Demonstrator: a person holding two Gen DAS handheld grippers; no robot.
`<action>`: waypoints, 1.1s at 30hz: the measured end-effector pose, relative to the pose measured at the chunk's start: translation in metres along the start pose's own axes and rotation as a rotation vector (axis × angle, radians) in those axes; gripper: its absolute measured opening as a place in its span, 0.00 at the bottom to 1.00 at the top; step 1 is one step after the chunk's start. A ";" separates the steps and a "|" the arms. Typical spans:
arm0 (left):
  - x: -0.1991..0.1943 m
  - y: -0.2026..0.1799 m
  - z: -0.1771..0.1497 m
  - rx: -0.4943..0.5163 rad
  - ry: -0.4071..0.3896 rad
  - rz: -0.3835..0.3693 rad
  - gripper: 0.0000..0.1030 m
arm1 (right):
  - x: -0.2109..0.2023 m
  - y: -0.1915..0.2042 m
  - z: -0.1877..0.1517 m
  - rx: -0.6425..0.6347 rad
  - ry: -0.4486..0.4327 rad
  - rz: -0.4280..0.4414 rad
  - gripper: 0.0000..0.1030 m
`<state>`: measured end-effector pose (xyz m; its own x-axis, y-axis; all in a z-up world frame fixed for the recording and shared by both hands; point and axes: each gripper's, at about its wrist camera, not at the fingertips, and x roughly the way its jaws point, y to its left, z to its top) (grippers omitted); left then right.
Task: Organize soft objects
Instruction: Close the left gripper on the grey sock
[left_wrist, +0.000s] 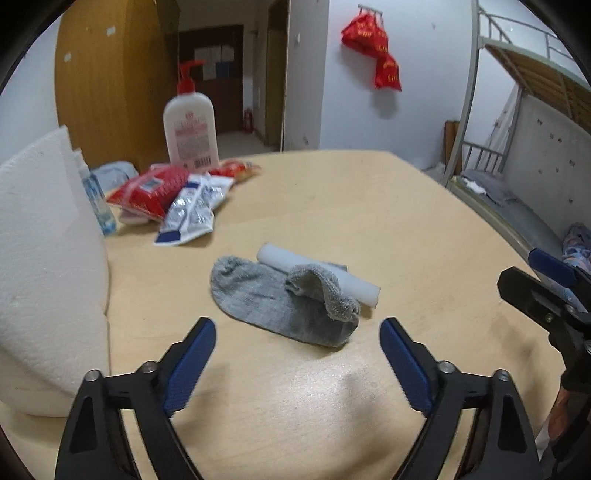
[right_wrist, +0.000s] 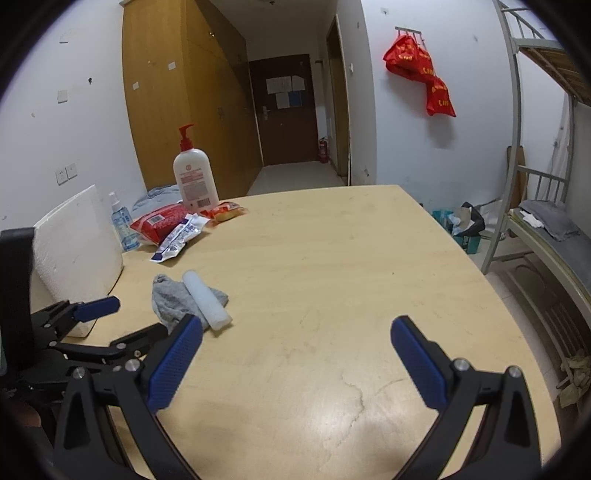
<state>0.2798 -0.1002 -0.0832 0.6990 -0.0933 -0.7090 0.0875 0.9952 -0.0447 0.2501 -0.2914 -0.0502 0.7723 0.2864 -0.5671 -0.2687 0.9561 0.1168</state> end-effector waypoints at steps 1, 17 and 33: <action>0.002 -0.001 0.001 0.003 0.012 0.001 0.83 | 0.001 0.000 0.001 0.000 0.001 -0.001 1.00; 0.033 0.005 0.012 -0.053 0.111 -0.088 0.33 | 0.032 0.013 0.011 -0.045 0.053 0.043 1.00; 0.018 0.021 0.009 -0.063 0.072 -0.161 0.06 | 0.065 0.035 0.017 -0.106 0.141 0.083 1.00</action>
<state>0.3005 -0.0814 -0.0903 0.6266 -0.2514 -0.7377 0.1483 0.9677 -0.2038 0.3009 -0.2379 -0.0687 0.6589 0.3450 -0.6684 -0.3928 0.9156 0.0853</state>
